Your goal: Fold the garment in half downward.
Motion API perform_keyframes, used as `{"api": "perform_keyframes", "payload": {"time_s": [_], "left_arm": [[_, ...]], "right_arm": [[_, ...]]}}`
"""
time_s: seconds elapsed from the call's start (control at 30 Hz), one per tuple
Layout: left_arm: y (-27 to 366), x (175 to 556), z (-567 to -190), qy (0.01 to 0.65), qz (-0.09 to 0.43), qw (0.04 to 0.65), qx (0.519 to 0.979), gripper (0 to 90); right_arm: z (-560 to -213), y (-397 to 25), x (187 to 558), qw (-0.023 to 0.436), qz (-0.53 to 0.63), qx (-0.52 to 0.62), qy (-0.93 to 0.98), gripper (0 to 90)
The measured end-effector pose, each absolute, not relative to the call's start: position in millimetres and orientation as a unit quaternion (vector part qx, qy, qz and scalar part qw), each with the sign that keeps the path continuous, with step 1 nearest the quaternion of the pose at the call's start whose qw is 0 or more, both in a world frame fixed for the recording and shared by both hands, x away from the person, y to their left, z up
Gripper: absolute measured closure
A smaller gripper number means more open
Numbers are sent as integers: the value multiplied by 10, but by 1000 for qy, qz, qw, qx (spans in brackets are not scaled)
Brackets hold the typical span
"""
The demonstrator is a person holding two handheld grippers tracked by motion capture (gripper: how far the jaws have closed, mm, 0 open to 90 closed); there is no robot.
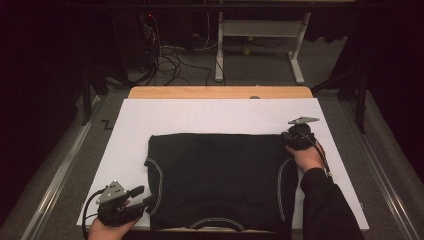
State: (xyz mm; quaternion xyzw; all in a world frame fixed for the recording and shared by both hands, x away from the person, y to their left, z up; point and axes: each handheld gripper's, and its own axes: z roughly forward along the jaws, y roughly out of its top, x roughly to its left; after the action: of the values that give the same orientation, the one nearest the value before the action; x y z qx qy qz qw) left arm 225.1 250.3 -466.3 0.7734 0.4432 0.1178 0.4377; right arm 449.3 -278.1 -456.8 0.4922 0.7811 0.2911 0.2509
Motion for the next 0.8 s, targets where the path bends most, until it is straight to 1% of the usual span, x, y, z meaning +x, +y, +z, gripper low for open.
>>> {"api": "perform_keyframes", "payload": {"time_s": [0.03, 0.07, 0.13, 0.17, 0.23, 0.37, 0.43, 0.47, 0.5, 0.6, 0.67, 0.73, 0.8], "left_arm": [[2501, 2253, -4655, 439, 120, 442, 773, 411], [2501, 2258, -4645, 432, 123, 448, 773, 410], [2505, 2285, -4623, 426, 132, 456, 770, 384], [2513, 2306, -4612, 424, 137, 460, 768, 373], [2537, 2360, -4591, 424, 141, 469, 762, 353], [2567, 2468, -4569, 423, 148, 477, 756, 294], [2574, 2520, -4575, 426, 148, 480, 753, 241], [2579, 2546, -4574, 425, 151, 481, 751, 230], [2583, 2572, -4569, 425, 153, 483, 750, 210], [2582, 2659, -4542, 418, 158, 486, 751, 138], [2576, 2722, -4533, 419, 164, 487, 749, 110], [2554, 2790, -4543, 417, 156, 481, 755, 0], [2538, 2804, -4564, 416, 159, 480, 756, 0]], "right_arm": [[-4554, -2771, 4484, 258, 292, 495, 777, 730], [-4535, -2767, 4463, 264, 299, 496, 771, 656], [-4482, -2757, 4383, 261, 326, 495, 762, 526], [-4455, -2747, 4324, 268, 335, 491, 758, 470], [-4421, -2740, 4196, 277, 354, 481, 752, 383], [-4452, -2762, 3938, 260, 400, 479, 737, 227], [-4487, -2748, 3802, 262, 411, 476, 732, 168], [-4502, -2728, 3731, 261, 413, 477, 731, 143], [-4520, -2711, 3663, 265, 418, 475, 728, 133], [-4559, -2672, 3480, 270, 428, 469, 724, 42], [-4551, -2656, 3376, 265, 442, 466, 719, 22], [-4539, -2641, 3282, 265, 454, 460, 715, 1], [-4532, -2635, 3191, 270, 464, 457, 709, 0]]}}
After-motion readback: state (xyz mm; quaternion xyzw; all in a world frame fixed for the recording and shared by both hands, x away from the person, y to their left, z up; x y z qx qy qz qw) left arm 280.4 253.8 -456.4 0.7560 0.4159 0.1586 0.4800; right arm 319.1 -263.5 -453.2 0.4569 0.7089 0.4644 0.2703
